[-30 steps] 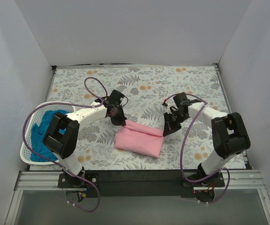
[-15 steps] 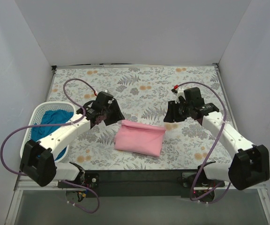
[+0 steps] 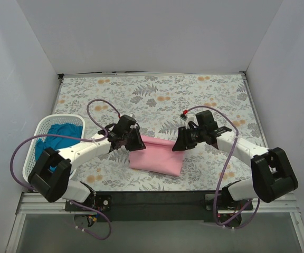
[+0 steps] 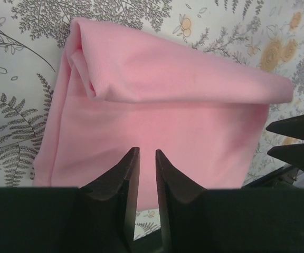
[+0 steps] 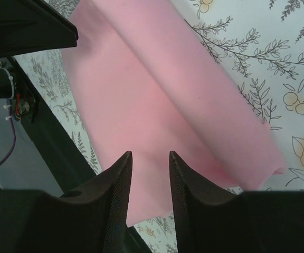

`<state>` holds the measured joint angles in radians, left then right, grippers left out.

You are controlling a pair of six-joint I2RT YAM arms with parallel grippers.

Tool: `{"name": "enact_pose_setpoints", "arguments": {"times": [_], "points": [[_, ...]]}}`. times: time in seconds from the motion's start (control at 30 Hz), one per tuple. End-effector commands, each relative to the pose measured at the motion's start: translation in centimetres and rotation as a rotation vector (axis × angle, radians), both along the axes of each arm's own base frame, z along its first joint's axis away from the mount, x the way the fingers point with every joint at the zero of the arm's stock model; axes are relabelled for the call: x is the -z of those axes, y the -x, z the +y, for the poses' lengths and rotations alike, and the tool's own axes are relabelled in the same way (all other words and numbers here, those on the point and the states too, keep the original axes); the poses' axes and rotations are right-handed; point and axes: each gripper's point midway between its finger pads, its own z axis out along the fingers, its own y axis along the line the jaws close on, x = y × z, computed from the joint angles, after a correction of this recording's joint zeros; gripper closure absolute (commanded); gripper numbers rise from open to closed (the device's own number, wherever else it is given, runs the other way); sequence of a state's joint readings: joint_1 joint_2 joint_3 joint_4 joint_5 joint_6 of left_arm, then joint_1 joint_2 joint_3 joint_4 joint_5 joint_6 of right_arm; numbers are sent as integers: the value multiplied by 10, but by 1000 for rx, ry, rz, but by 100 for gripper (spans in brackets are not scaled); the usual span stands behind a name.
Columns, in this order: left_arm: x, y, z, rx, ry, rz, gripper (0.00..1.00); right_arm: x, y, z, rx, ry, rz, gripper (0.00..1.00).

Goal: Fold and stack the t-shirts
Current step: Fold the tshirt

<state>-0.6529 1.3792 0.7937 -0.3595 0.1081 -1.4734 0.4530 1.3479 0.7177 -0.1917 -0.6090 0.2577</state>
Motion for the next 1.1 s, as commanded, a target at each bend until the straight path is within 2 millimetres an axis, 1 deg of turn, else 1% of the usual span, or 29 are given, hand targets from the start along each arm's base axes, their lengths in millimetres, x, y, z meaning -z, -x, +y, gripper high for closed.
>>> {"name": "enact_pose_setpoints", "arguments": {"times": [0.0,0.03,0.07,0.1,0.17,0.27,0.3,0.33,0.4,0.47,0.5,0.6,0.63,0.67,0.73,0.77,0.83,0.87,0.93,0.97,1.0,1.03,1.07], "points": [[-4,-28,-4,-52,-13,-66,83,1,-21,5,-8,-3,-73,60],[-1,-34,-5,-60,-20,-59,84,10,-24,3,-1,19,-54,60],[2,-40,-2,-77,-24,-50,84,12,-32,0,18,31,-57,61],[7,-47,-4,-77,-27,-29,84,15,-37,-2,25,40,-58,61],[9,-60,0,-98,-28,-26,85,24,-48,-8,62,73,-47,62],[14,-79,4,-131,-33,-27,85,22,-62,-11,89,91,-76,61],[11,-85,2,-135,-22,-28,85,20,-67,-11,98,94,-87,61],[16,-88,2,-136,-24,-13,85,19,-70,-12,106,96,-93,60],[14,-96,3,-143,-7,-7,85,15,-79,-17,129,91,-101,60],[6,-100,-1,-140,15,-15,85,7,-87,-22,153,68,-102,59],[1,-101,-2,-138,22,-23,85,4,-87,-22,162,52,-91,59],[-14,-97,-1,-134,52,-47,81,-22,-81,-13,136,-41,-101,58],[-18,-96,-1,-134,61,-57,80,-23,-74,-10,124,-72,-84,57],[-25,-90,-1,-133,82,-66,79,-32,-69,-2,86,-139,-91,57],[-31,-89,-3,-127,121,-96,76,-41,-63,4,86,-211,-77,57],[-28,-83,-2,-125,133,-91,76,-38,-55,6,71,-247,-75,57],[-25,-83,-3,-134,155,-100,75,-34,-50,7,78,-269,-42,56],[-15,-80,-1,-141,147,-89,75,-27,-48,6,83,-271,-36,56],[-5,-89,3,-172,133,-97,75,-16,-48,3,93,-263,-23,57],[1,-92,5,-182,126,-93,75,-13,-52,-1,107,-270,-31,57],[12,-96,8,-195,106,-80,76,-3,-52,-4,115,-266,-7,57],[14,-102,9,-205,108,-86,76,2,-54,-7,122,-267,1,57],[18,-107,12,-223,107,-81,76,5,-60,-13,136,-270,-9,57]]}}
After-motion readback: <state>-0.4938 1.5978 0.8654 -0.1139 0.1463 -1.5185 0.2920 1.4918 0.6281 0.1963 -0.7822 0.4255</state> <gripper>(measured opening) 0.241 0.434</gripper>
